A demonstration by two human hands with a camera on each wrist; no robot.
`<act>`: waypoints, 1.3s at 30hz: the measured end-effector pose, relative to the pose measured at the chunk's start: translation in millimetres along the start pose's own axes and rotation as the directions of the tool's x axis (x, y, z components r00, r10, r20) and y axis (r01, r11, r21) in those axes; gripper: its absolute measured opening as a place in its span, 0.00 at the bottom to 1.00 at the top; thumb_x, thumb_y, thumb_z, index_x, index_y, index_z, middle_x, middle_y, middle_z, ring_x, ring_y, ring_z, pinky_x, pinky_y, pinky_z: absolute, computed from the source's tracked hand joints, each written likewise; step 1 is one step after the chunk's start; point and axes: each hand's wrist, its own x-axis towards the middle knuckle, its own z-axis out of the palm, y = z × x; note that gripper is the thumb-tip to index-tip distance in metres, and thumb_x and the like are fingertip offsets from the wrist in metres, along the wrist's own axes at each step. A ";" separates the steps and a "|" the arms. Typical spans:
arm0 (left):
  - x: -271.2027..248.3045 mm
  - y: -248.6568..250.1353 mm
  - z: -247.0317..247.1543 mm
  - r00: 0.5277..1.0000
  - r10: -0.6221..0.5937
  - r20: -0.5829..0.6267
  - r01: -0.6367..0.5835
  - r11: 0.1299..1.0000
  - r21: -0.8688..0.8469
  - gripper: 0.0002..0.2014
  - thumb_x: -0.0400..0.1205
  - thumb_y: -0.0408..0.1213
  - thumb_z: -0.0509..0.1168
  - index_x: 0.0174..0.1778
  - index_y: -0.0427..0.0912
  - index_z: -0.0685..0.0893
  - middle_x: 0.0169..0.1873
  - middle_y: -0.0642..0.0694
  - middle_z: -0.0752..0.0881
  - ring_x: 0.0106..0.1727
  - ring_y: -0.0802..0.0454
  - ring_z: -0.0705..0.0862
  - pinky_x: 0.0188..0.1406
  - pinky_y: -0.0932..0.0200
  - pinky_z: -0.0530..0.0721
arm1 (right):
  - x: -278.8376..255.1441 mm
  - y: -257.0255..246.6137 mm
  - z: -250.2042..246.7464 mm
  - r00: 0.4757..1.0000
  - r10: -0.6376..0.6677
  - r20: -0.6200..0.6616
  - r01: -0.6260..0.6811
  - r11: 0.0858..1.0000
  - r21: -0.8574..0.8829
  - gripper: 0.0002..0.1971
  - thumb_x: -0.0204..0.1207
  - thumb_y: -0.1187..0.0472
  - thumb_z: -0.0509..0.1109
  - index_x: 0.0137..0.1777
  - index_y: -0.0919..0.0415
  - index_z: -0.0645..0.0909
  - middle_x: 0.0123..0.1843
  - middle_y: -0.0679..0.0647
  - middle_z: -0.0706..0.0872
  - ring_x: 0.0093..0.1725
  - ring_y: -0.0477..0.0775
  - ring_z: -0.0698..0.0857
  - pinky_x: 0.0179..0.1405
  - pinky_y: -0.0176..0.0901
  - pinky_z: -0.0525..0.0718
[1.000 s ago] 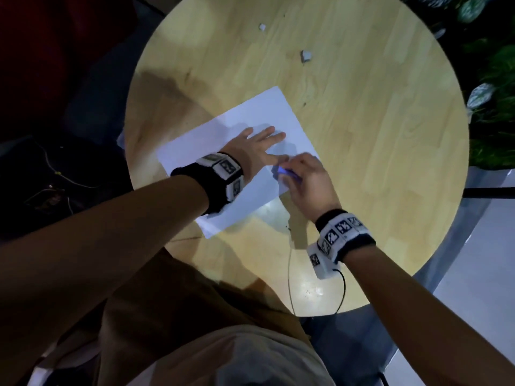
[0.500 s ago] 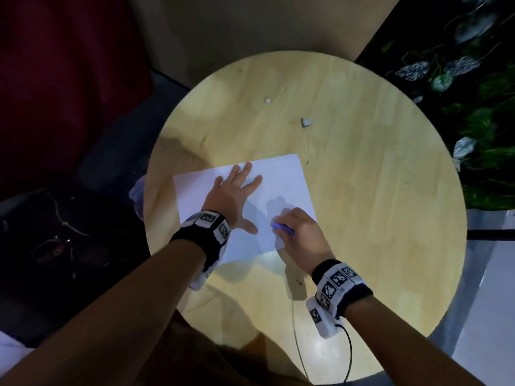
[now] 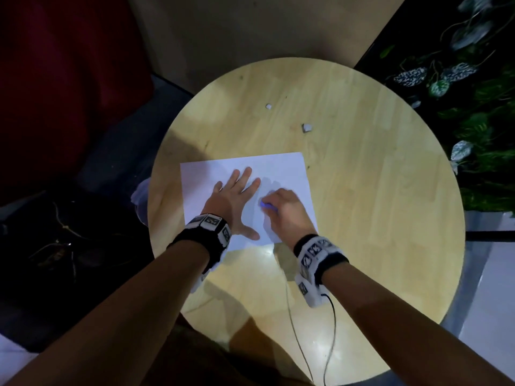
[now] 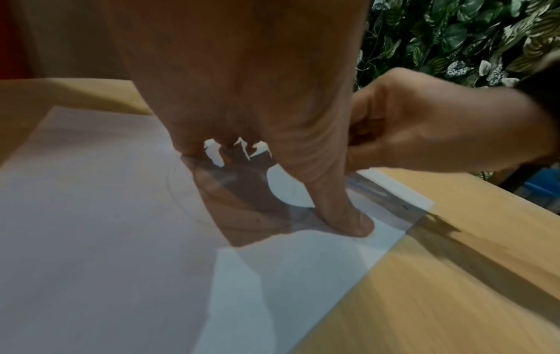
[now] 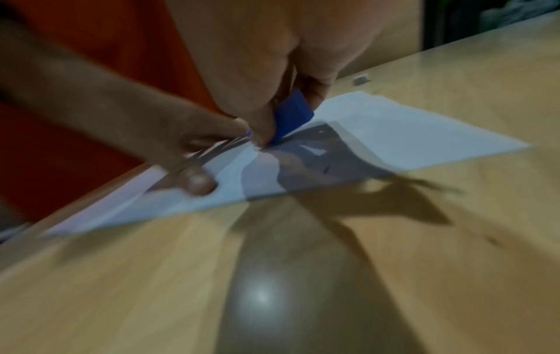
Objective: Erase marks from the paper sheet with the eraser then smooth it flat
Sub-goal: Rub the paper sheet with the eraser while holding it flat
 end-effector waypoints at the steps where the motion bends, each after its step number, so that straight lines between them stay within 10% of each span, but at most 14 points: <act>1: -0.6 0.2 0.0 1.000 0.000 -0.006 0.000 1.000 0.006 0.67 0.65 0.71 0.74 0.88 0.52 0.36 0.85 0.49 0.27 0.86 0.44 0.31 0.83 0.36 0.45 | -10.2 -5.1 -0.1 0.996 -0.075 0.049 0.075 0.997 -0.013 0.07 0.72 0.72 0.72 0.47 0.64 0.88 0.45 0.58 0.85 0.45 0.61 0.82 0.50 0.46 0.80; 5: -0.1 -0.5 -2.9 1.000 0.002 0.008 -0.003 0.999 0.036 0.67 0.66 0.72 0.73 0.87 0.53 0.35 0.84 0.50 0.27 0.86 0.45 0.31 0.83 0.36 0.45 | 8.7 -4.6 -11.1 0.965 -0.199 0.169 0.213 0.975 -0.068 0.09 0.68 0.74 0.75 0.47 0.64 0.87 0.43 0.59 0.85 0.42 0.63 0.82 0.47 0.46 0.81; 10: 8.9 -3.8 -11.7 0.999 0.006 0.038 -0.007 1.000 0.021 0.69 0.63 0.70 0.76 0.87 0.57 0.34 0.84 0.52 0.26 0.86 0.48 0.29 0.83 0.38 0.41 | 41.9 2.1 -10.5 0.999 0.050 -0.007 -0.051 0.992 -0.113 0.10 0.70 0.73 0.73 0.51 0.64 0.87 0.47 0.61 0.85 0.44 0.66 0.83 0.48 0.53 0.84; 17: 14.4 -0.8 -16.0 0.998 -0.002 0.066 -0.002 0.998 0.055 0.69 0.63 0.70 0.76 0.87 0.54 0.33 0.83 0.50 0.24 0.86 0.46 0.29 0.83 0.35 0.43 | 4.7 -8.9 -17.8 0.949 -0.245 0.200 0.269 0.958 -0.098 0.12 0.63 0.76 0.76 0.46 0.65 0.87 0.42 0.59 0.85 0.40 0.63 0.83 0.42 0.49 0.84; 23: 14.6 1.3 -14.7 0.997 -0.023 0.070 0.018 0.997 0.076 0.70 0.62 0.69 0.77 0.87 0.55 0.33 0.83 0.50 0.25 0.86 0.47 0.30 0.84 0.36 0.43 | 22.8 -0.4 -6.6 0.999 0.015 0.042 -0.010 0.993 -0.116 0.11 0.70 0.73 0.70 0.50 0.64 0.86 0.47 0.60 0.84 0.44 0.65 0.81 0.49 0.53 0.82; 30: 15.5 2.5 -15.9 0.996 -0.030 0.081 0.023 0.996 0.085 0.70 0.63 0.68 0.78 0.86 0.54 0.32 0.83 0.50 0.24 0.86 0.45 0.30 0.83 0.35 0.44 | 15.2 -4.5 -13.2 0.916 -0.254 0.310 0.308 0.941 -0.140 0.12 0.63 0.74 0.73 0.46 0.64 0.86 0.44 0.59 0.84 0.42 0.63 0.81 0.44 0.51 0.82; 35: 15.1 6.2 -14.6 0.996 -0.045 0.075 0.038 0.995 0.096 0.71 0.62 0.68 0.79 0.86 0.56 0.31 0.83 0.51 0.24 0.86 0.46 0.29 0.83 0.36 0.43 | 31.2 6.3 -12.0 0.998 0.014 0.055 -0.006 0.991 -0.136 0.10 0.71 0.73 0.70 0.50 0.64 0.85 0.47 0.61 0.84 0.43 0.65 0.80 0.46 0.53 0.81; 39: 14.3 2.3 -17.8 0.997 -0.017 0.075 0.012 0.998 0.067 0.71 0.62 0.69 0.78 0.87 0.54 0.33 0.83 0.50 0.25 0.86 0.46 0.30 0.83 0.36 0.43 | -33.2 -5.9 -3.8 0.975 -0.167 0.144 0.173 0.985 -0.026 0.15 0.64 0.75 0.72 0.49 0.61 0.84 0.48 0.57 0.83 0.45 0.60 0.80 0.50 0.46 0.80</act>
